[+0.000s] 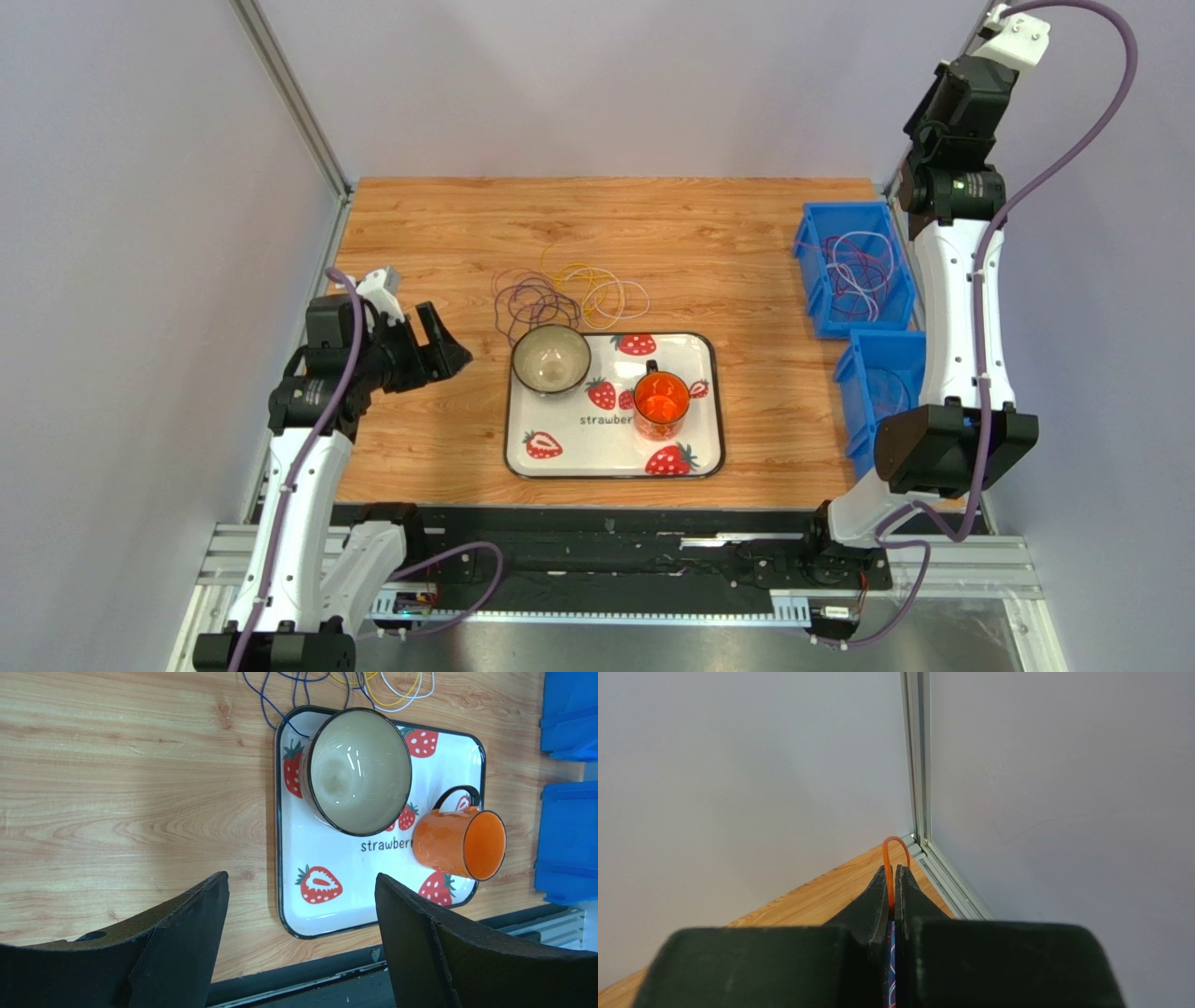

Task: Untangle the cables
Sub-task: Place the cable in the bin.

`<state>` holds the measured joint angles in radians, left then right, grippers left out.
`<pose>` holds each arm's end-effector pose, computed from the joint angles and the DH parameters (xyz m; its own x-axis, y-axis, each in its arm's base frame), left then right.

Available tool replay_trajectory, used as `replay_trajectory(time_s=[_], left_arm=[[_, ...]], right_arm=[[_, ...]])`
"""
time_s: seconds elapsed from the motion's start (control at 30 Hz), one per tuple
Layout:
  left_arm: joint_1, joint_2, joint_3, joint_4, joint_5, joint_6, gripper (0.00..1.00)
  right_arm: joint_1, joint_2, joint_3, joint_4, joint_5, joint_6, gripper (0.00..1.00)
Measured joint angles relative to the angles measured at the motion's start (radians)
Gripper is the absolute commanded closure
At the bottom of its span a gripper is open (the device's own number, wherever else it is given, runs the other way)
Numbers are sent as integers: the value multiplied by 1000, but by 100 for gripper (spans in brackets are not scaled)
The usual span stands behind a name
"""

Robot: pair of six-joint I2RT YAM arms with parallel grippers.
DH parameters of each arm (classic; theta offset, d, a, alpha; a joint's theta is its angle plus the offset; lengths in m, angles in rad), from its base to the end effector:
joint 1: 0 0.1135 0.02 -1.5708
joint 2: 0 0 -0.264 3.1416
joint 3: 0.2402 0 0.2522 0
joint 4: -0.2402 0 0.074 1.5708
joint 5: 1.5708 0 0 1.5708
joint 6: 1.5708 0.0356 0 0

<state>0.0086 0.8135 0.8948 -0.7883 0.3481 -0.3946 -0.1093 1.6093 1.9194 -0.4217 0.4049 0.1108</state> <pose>0.1597 -0.0108 0.3152 -0.6962 -0.3674 -0.6167 -0.0177 0.8677 -0.4968 0.3476 -0.0522 0.4973 -0.0559 0.1084 -0.9925 0.4987 0.8643 0.0663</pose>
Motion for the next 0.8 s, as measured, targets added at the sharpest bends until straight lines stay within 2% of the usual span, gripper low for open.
replay_trajectory(time_s=[0.47,0.8], left_arm=[[-37,0,0,-1,-26,0,16],[-43,0,0,-2,-50,-1,16]], right_arm=[[-13,92,47,-43,120,60,100],[-13,144,56,-60,112,114,100]])
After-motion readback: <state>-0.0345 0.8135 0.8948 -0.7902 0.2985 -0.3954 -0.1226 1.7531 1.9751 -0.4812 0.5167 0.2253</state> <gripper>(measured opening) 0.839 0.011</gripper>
